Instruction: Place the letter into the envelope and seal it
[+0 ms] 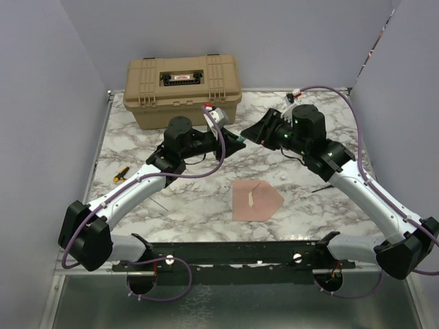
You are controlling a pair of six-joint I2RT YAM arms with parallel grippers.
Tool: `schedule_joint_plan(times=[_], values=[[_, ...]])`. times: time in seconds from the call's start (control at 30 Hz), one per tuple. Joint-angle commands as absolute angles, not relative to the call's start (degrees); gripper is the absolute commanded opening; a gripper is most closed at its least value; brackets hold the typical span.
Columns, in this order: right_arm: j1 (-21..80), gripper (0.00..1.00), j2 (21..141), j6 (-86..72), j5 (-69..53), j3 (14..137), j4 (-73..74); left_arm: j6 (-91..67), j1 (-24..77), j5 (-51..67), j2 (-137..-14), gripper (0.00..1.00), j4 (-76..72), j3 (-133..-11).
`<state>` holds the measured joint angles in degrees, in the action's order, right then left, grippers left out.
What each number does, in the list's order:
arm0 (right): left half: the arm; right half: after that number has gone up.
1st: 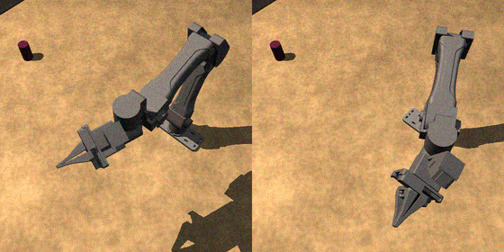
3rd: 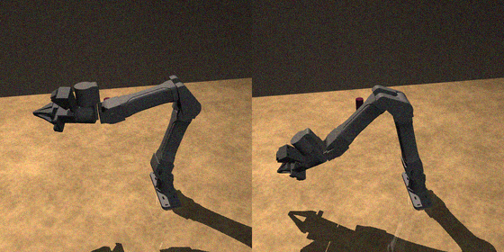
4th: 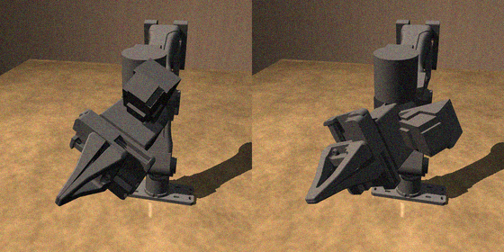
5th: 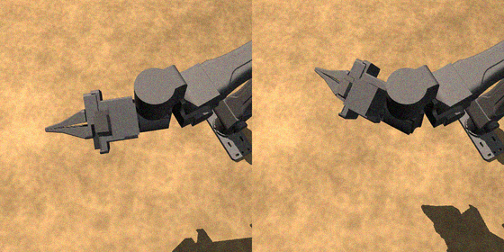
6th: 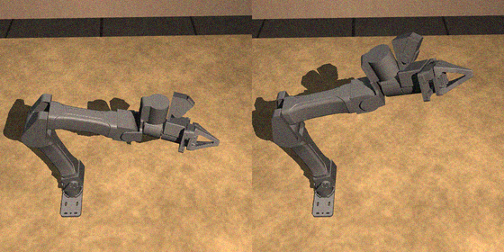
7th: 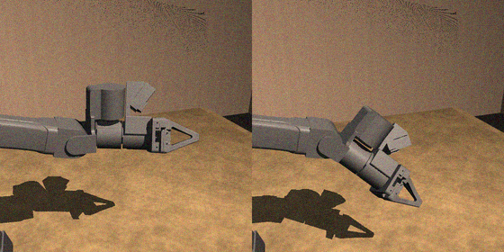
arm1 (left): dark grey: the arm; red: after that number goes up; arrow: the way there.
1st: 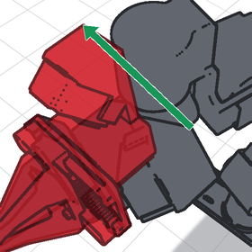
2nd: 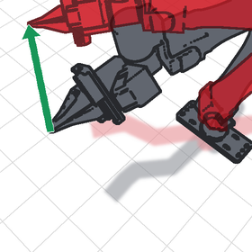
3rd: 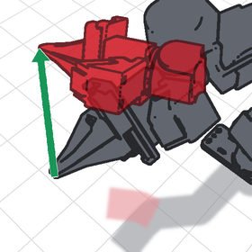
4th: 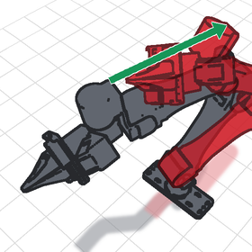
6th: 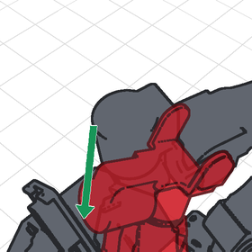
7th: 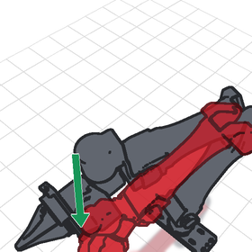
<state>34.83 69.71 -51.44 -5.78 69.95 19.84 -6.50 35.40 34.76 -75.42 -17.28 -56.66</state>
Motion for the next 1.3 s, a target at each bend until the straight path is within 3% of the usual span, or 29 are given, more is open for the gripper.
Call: schedule_joint_plan(times=[0.0,0.1,0.33,0.67,1.03,1.27], values=[[33.1,0.62,66.5,-30.4,-9.0,73.7,22.2,-6.7,34.2,38.7,-73.7,0.0,-14.1,-56.8],[33.0,0.7,63.2,-23.4,-15.6,73.4,24.2,-7.1,34.2,44.7,-73.4,0.0,-13.2,-56.5],[33.0,0.7,56.7,-11.0,-35.2,67.5,23.8,-8.4,34.2,62.8,-74.0,0.0,-13.1,-57.8],[33.0,0.7,59.6,-7.8,-39.8,68.0,27.8,-7.6,34.3,70.8,-73.0,0.0,-13.2,-58.6],[33.0,0.43,61.4,-6.1,-45.9,67.3,24.1,-7.1,34.3,69.0,-73.0,0.0,-13.2,-58.6],[33.0,0.42,63.5,-8.1,-44.7,67.1,22.5,-7.3,34.3,69.4,-73.0,0.0,-13.2,-58.8]])
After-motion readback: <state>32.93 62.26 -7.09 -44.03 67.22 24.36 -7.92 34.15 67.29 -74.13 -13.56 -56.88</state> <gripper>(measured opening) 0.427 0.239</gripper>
